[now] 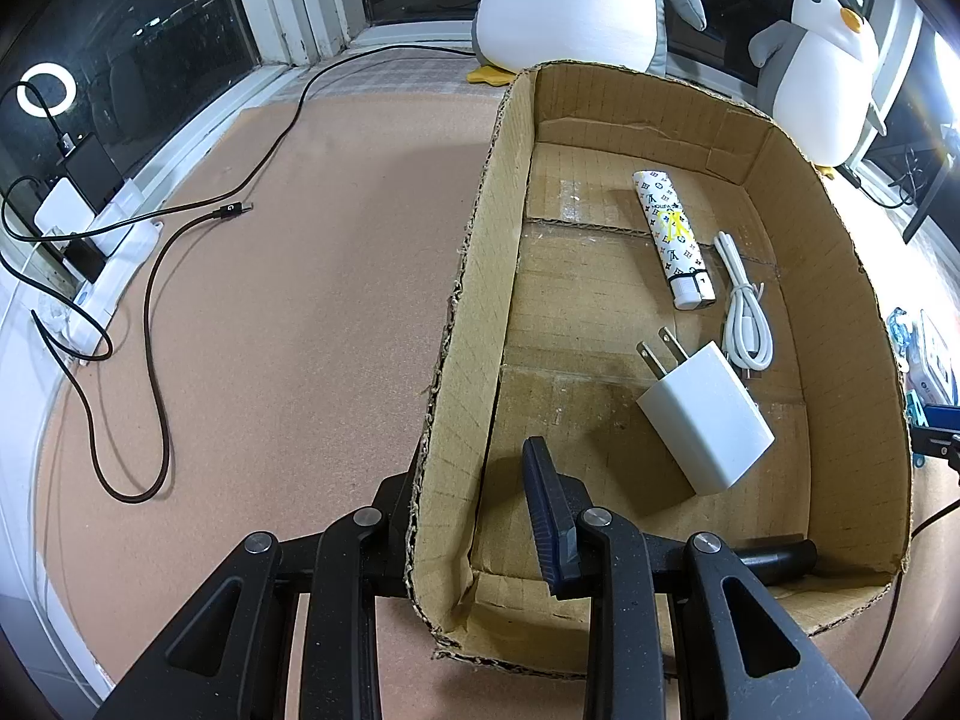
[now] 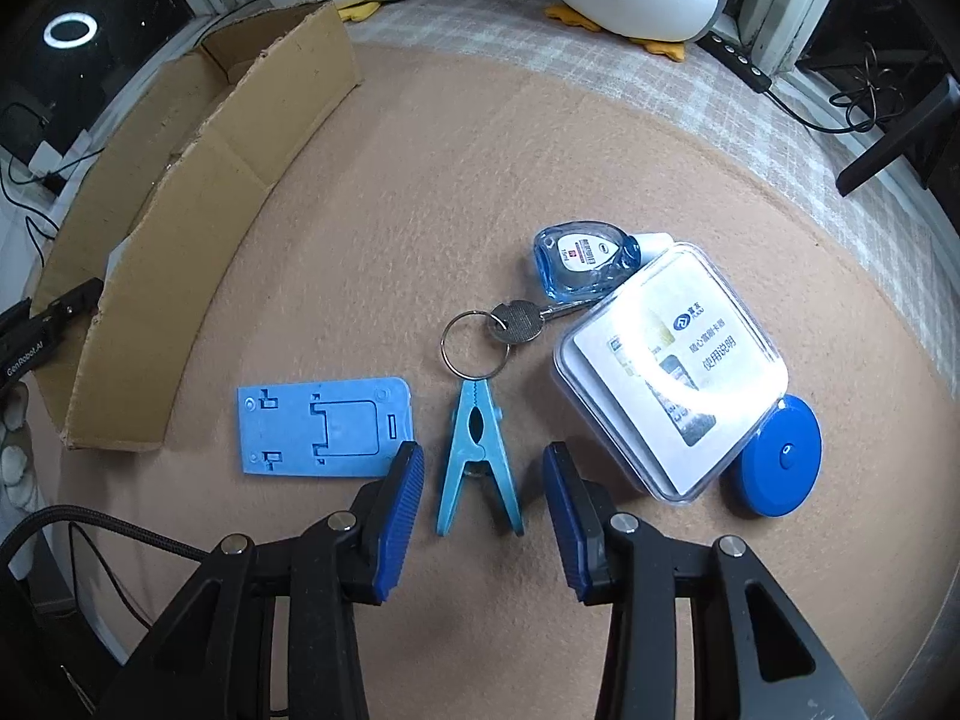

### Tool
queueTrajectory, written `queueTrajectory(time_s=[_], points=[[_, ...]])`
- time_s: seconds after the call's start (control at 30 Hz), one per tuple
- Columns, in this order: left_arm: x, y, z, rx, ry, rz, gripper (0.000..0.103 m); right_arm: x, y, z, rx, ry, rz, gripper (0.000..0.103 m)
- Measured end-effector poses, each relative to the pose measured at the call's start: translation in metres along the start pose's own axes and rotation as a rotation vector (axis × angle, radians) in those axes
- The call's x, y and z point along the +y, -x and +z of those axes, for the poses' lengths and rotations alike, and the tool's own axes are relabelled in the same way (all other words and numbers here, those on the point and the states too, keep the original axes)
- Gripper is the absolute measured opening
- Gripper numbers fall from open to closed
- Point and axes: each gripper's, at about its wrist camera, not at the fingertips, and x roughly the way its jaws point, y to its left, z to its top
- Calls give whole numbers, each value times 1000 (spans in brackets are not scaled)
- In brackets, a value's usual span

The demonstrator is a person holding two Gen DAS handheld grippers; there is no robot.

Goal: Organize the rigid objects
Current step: 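Close the right gripper on the blue clothespin, then carry the blue clothespin into the box and open the right gripper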

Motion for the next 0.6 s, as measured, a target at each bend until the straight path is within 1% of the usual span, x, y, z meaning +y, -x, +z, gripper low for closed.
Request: queueTrajectory(time_s=[0.03, 0.07, 0.1, 0.27, 0.37, 0.5, 0.6], points=[[0, 0, 0, 0, 0, -1, 30, 1, -1, -1, 6, 2, -3, 28], [0, 0, 0, 0, 1, -1, 30, 2, -2, -2, 10, 8, -10, 25], [0, 0, 0, 0, 1, -2, 30, 3, -2, -4, 9, 14, -17, 24], [-1, 0, 0, -1, 1, 0, 30, 4, -1, -14, 4, 27, -26, 23], [-1, 0, 0, -1, 0, 0, 30, 3, 4, -27, -6, 24, -30, 23], [-1, 0, 0, -1, 1, -1, 30, 0, 12, -38, -33, 11, -40, 23], [-1, 0, 0, -1, 2, -3, 30, 2, 26, -47, -62, 5, -48, 23]])
